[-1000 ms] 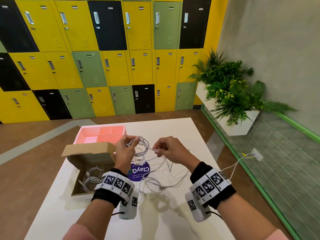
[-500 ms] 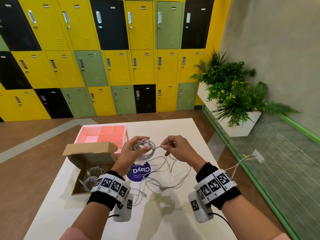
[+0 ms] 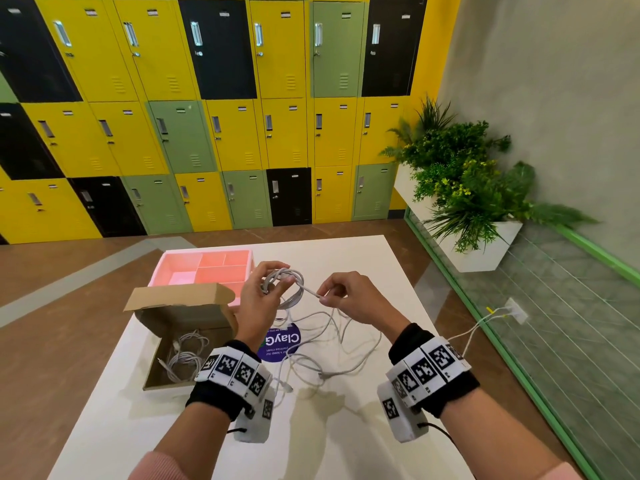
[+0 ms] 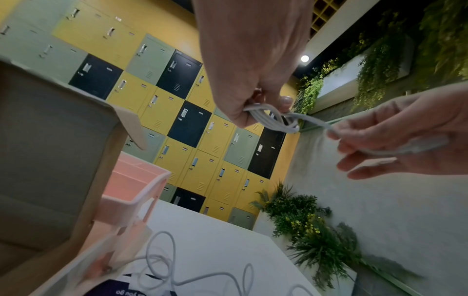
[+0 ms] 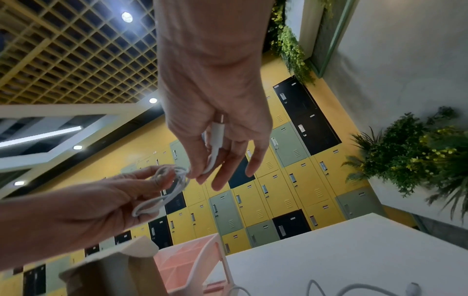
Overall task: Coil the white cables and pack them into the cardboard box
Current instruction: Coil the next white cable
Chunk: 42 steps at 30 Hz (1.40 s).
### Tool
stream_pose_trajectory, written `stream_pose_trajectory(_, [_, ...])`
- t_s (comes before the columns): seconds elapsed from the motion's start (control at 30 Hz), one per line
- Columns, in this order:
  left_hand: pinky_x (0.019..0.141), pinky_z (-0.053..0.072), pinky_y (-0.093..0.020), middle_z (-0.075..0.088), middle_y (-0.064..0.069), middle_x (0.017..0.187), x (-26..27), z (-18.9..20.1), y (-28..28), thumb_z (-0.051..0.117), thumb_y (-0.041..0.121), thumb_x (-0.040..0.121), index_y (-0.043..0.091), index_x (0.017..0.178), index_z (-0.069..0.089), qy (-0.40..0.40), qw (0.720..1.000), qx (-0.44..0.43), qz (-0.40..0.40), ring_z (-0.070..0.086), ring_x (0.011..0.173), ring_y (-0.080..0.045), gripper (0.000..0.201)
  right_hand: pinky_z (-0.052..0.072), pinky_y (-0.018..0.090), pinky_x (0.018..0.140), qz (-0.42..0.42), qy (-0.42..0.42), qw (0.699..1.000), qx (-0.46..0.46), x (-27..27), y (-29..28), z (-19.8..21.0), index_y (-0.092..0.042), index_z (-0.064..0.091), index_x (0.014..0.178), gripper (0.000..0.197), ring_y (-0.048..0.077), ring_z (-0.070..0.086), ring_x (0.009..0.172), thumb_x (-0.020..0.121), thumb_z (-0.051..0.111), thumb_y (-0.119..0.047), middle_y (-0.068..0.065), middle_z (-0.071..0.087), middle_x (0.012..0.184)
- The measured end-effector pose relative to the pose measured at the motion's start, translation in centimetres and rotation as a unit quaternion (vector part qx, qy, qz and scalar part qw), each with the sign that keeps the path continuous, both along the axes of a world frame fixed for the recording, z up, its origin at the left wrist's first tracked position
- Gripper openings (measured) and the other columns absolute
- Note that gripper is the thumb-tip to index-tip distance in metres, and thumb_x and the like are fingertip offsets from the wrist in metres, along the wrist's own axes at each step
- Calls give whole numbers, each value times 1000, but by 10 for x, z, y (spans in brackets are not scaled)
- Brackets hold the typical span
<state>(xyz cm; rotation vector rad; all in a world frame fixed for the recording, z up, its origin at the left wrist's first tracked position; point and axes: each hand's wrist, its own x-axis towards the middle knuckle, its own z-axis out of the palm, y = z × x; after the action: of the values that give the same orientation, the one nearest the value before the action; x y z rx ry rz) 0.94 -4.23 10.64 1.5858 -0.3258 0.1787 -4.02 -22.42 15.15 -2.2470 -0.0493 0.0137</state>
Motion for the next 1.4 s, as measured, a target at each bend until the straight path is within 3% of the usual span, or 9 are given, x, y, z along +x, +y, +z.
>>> stream_pose_trajectory(0.1, [72, 51, -48, 67, -5, 97, -4, -2, -5, 69, 17, 86, 19, 99, 61, 18, 999, -25, -10, 62, 86, -19, 15, 42, 33, 83, -22, -25, 994, -108, 2, -1, -9, -23, 69, 86, 2, 11, 54, 82, 84, 69, -22, -8, 64, 73])
stream_pose_trajectory(0.2, [63, 46, -32, 66, -2, 95, -9, 1, -13, 67, 16, 88, 17, 100, 61, 34, 997, -65, -23, 59, 83, -15, 14, 42, 31, 77, -28, -49, 990, -131, 2, 4, -17, -15, 70, 88, 5, 17, 53, 85, 87, 65, -16, 1, 69, 85])
stream_pose_trajectory(0.3, [60, 47, -31, 66, -4, 96, -14, 4, -20, 65, 18, 88, 12, 106, 60, 71, 990, -111, -41, 58, 86, -19, 20, 50, 29, 72, -67, -63, 995, -23, 0, 12, -22, -5, 64, 86, 4, 21, 65, 76, 86, 61, -2, 8, 67, 83])
stream_pose_trajectory(0.43, [69, 52, -38, 63, -12, 101, -18, 4, -29, 61, 18, 88, 5, 112, 56, 108, 980, -161, -42, 60, 93, -25, 28, 59, 37, 80, -137, -13, 974, 182, -1, 24, -28, -2, 65, 88, 6, 22, 72, 75, 85, 64, -6, 9, 69, 79])
stream_pose_trajectory(0.63, [71, 56, -34, 64, -18, 103, -20, 0, -38, 59, 15, 92, 9, 109, 56, 97, 984, -147, -13, 64, 88, -25, 18, 57, 40, 86, -88, 22, 922, 377, -2, 36, -16, 2, 65, 102, 22, 28, 69, 90, 88, 48, 3, 20, 69, 97])
stream_pose_trajectory(0.93, [84, 54, -46, 65, -20, 109, -18, 2, -38, 68, 17, 84, 3, 112, 58, 130, 983, -126, -28, 65, 98, -34, 32, 58, 41, 81, -165, -37, 920, 353, 2, 32, -28, -2, 66, 102, 18, 33, 68, 95, 85, 62, 1, 20, 70, 98])
stream_pose_trajectory(1.13, [83, 54, -36, 67, -16, 110, -11, -12, -36, 80, 36, 69, 4, 114, 58, 208, 973, -103, -2, 66, 101, -27, 59, 55, 36, 80, -170, -30, 921, 349, 3, 27, -26, -2, 64, 102, 20, 28, 69, 92, 84, 59, 7, 17, 71, 96])
stream_pose_trajectory(1.23, [84, 52, -39, 70, -25, 101, -9, -11, -37, 80, 33, 66, -8, 109, 61, 227, 965, -134, 13, 68, 94, -35, 62, 52, 34, 83, -169, -22, 928, 332, 1, 28, -29, -3, 63, 103, 20, 24, 69, 90, 85, 56, 2, 12, 72, 92])
stream_pose_trajectory(1.4, [86, 52, -38, 67, -27, 102, -5, -7, -34, 74, 11, 79, -14, 108, 62, 256, 952, -167, 8, 66, 88, -30, 41, 45, 19, 69, -146, 24, 929, 339, 2, 26, -26, -4, 58, 106, 23, 8, 62, 69, 84, 61, -4, -3, 69, 72])
